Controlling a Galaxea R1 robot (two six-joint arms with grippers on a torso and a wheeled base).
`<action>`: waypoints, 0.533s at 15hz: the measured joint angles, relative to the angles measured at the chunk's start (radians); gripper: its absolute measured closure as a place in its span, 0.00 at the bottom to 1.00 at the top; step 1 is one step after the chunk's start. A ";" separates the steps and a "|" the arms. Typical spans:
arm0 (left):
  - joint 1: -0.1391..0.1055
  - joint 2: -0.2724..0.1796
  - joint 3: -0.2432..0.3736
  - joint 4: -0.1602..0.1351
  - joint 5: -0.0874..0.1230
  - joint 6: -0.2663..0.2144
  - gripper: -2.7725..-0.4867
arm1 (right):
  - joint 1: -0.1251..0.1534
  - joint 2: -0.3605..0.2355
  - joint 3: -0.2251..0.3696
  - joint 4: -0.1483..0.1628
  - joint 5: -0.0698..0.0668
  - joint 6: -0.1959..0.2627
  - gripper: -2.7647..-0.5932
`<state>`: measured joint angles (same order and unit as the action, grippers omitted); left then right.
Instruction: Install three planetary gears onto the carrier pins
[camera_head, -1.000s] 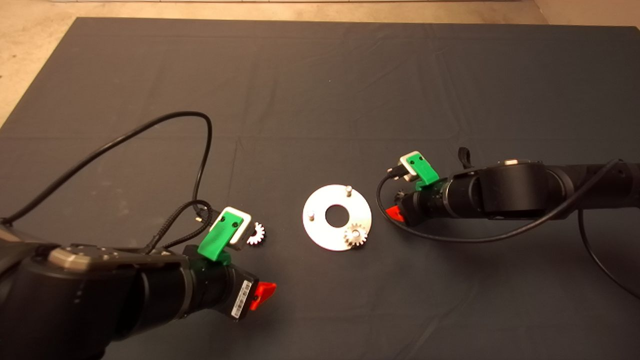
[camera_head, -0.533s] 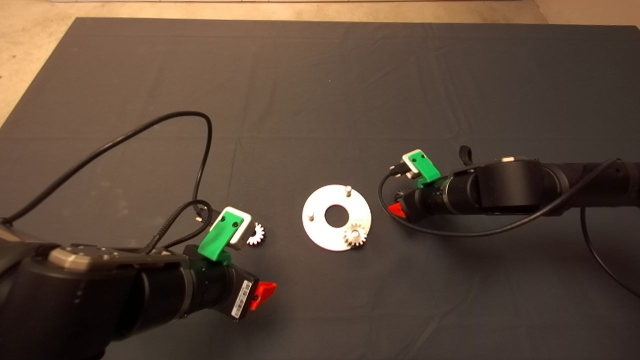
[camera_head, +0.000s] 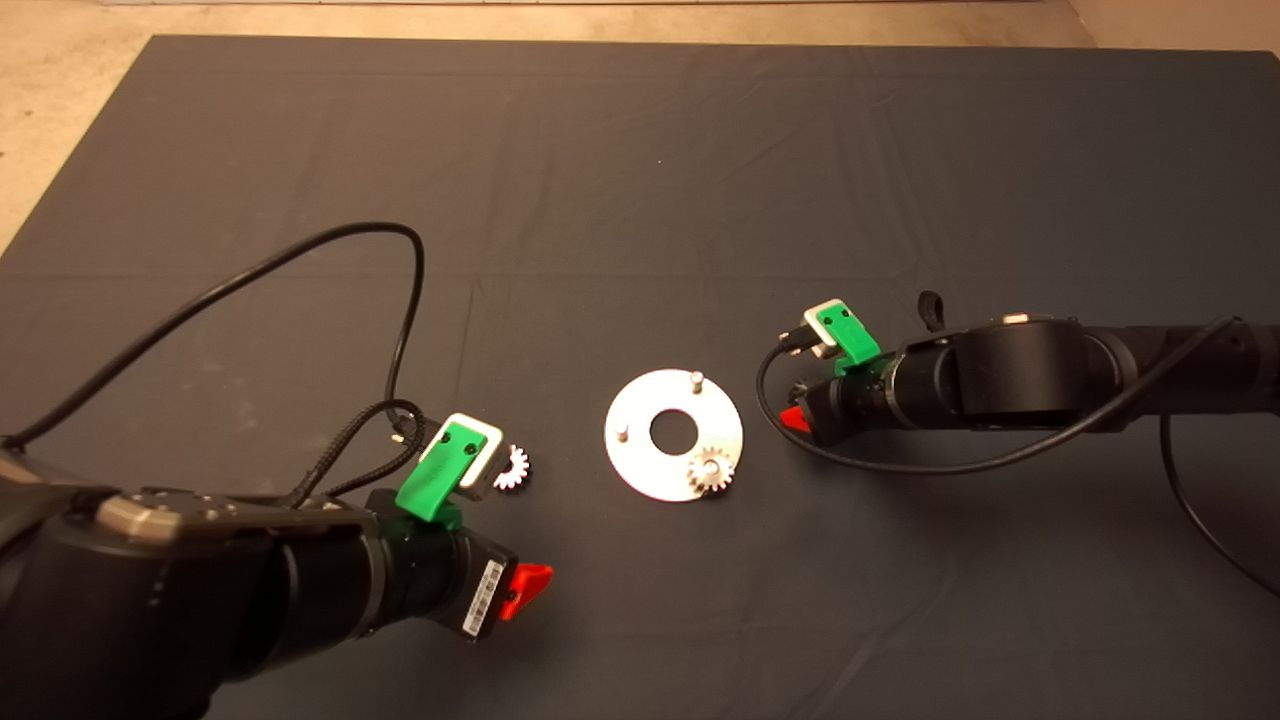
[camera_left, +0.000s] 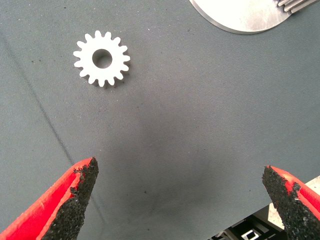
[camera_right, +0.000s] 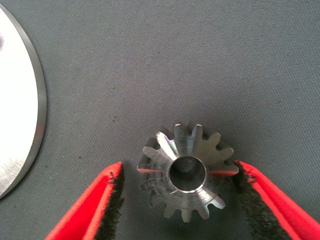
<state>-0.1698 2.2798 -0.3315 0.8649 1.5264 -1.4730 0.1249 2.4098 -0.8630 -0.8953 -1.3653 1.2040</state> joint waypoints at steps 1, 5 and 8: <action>0.000 0.000 0.000 0.000 0.000 0.000 0.18 | 0.000 0.000 0.000 0.000 0.000 -0.002 0.56; 0.000 0.000 0.000 0.000 0.000 0.000 0.18 | 0.000 -0.008 0.000 0.000 0.000 -0.003 0.70; 0.000 0.000 0.000 0.000 0.000 0.000 0.18 | 0.000 -0.007 0.000 0.000 0.003 -0.003 0.75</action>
<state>-0.1698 2.2798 -0.3315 0.8653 1.5268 -1.4734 0.1249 2.4023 -0.8630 -0.8957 -1.3625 1.2011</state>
